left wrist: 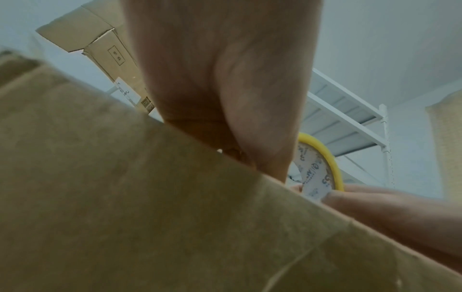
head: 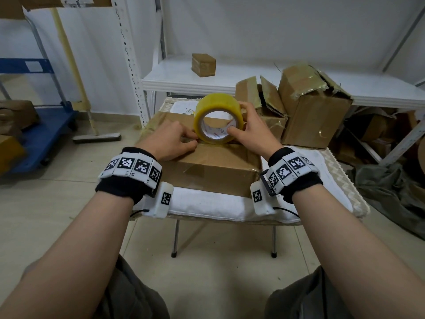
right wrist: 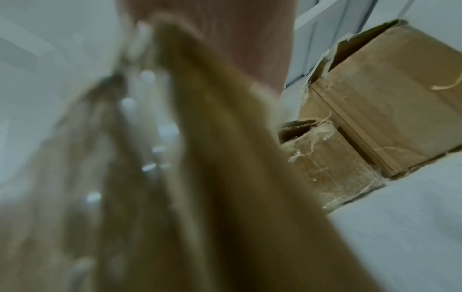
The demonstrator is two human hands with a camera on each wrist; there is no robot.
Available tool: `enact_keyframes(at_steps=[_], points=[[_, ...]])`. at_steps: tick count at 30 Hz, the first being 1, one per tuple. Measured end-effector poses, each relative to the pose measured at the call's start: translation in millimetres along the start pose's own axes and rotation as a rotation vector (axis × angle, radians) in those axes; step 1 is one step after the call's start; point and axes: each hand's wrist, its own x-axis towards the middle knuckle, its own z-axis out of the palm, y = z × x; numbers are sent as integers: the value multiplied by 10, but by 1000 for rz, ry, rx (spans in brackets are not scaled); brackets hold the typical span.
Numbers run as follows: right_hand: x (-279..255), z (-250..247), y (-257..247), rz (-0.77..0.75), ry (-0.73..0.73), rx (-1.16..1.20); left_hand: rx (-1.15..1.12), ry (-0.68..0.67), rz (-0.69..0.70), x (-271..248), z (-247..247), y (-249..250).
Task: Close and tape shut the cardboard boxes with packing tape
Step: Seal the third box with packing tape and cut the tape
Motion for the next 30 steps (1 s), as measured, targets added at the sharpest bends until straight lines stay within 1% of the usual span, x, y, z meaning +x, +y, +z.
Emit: enact_keyframes(at_steps=[7, 12, 17, 21, 24, 30], points=[[-6, -16, 18, -1, -36, 34, -22, -137, 13, -10, -24, -51], [15, -23, 27, 83, -41, 97, -44, -167, 5, -28, -15, -62], [18, -13, 34, 63, -12, 173, -32, -207, 11, -23, -39, 1], [-4, 6, 28, 39, 16, 150, 27, -280, 5, -54, -74, 77], [2, 15, 26, 44, 19, 154, 62, -288, -10, -105, -97, 117], [1, -16, -38, 84, 30, 205, 35, -302, -10, -116, -96, 106]])
